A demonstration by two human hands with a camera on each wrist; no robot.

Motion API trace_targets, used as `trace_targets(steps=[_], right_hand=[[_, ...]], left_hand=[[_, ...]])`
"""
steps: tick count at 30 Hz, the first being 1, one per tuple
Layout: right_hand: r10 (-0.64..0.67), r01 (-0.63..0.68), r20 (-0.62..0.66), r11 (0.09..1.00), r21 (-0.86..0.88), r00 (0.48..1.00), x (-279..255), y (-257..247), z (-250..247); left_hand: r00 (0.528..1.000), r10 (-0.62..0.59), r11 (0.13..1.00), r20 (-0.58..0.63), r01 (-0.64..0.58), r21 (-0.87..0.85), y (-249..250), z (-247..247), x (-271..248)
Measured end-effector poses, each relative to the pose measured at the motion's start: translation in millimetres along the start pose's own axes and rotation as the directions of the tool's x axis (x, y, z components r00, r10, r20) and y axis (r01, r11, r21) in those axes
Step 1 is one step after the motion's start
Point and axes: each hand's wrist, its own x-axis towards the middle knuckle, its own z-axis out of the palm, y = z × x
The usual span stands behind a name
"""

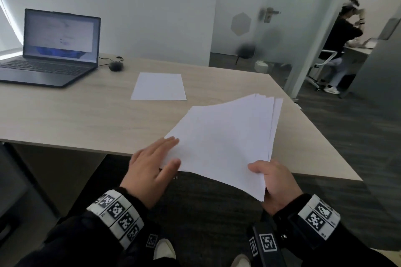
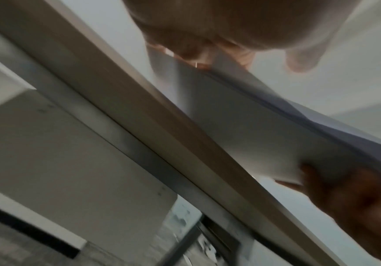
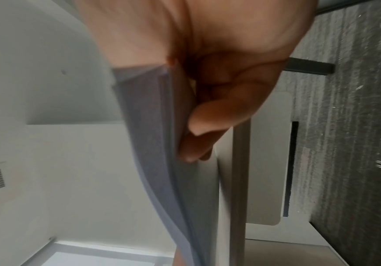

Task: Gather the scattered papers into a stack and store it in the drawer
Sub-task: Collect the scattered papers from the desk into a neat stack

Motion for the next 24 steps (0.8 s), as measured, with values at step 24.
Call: trace_targets(steps=[24], right_hand=[[0.231,-0.268,0.164,0.926,0.266,0.959,146,-23,222]], left_hand=[[0.939,-0.336,0.823,-0.069,0.329,0.464,-129,-48,17]])
